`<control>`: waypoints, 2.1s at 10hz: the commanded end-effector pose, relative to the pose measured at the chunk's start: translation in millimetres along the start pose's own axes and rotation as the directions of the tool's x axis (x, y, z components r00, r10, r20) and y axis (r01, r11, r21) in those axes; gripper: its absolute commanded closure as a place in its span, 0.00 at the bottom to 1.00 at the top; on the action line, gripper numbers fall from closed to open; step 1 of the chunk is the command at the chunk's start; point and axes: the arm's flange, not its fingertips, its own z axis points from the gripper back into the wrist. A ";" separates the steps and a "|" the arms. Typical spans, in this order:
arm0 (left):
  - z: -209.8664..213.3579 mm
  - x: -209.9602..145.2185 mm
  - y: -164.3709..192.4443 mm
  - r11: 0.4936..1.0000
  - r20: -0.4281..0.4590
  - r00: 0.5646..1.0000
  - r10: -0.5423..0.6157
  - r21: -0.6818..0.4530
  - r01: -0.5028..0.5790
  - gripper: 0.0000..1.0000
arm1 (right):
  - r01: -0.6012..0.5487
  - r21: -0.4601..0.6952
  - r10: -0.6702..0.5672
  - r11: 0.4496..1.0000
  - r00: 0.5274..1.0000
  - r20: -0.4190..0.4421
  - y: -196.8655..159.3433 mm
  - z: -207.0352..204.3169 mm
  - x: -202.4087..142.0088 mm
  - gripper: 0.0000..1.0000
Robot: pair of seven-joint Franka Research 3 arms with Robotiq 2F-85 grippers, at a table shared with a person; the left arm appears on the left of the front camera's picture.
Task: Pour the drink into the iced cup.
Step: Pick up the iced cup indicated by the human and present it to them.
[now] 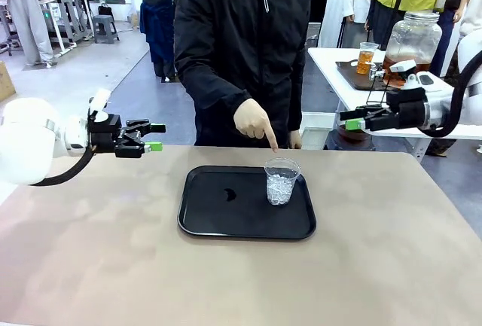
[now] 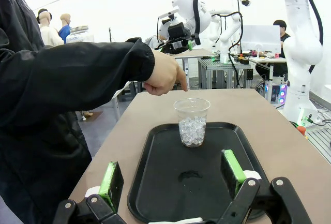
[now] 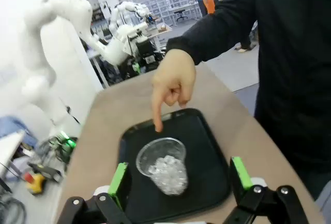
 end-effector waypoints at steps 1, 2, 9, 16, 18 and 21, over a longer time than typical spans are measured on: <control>-0.9 2.4 1.5 1.000 0.003 1.000 0.005 0.000 -0.005 0.00 | -0.110 -0.027 0.110 0.994 0.994 0.023 -5.6 -15.2 -12.0 0.00; -0.9 2.4 1.5 1.000 0.003 1.000 0.005 0.000 -0.005 0.00 | -0.129 -0.008 0.129 0.992 0.991 0.031 -10.3 -18.5 -17.2 0.00; -0.9 2.4 1.5 1.000 0.003 1.000 0.005 0.000 -0.005 0.00 | -0.099 -0.001 0.099 0.995 0.995 0.017 -9.7 -15.7 -25.6 0.00; -0.9 2.4 1.5 1.000 0.003 1.000 0.005 0.000 -0.005 0.00 | -0.191 0.160 0.194 0.968 0.981 -0.006 -33.1 -65.0 -72.8 0.00; -0.9 2.4 1.5 1.000 0.003 1.000 0.005 0.000 -0.005 0.00 | -0.184 0.196 0.192 0.963 0.981 -0.022 -40.4 -73.7 -84.4 0.00; -0.9 2.4 1.5 1.000 0.003 1.000 0.005 0.000 -0.005 0.00 | -0.207 0.213 0.216 0.955 0.976 -0.021 -44.1 -86.3 -95.9 0.00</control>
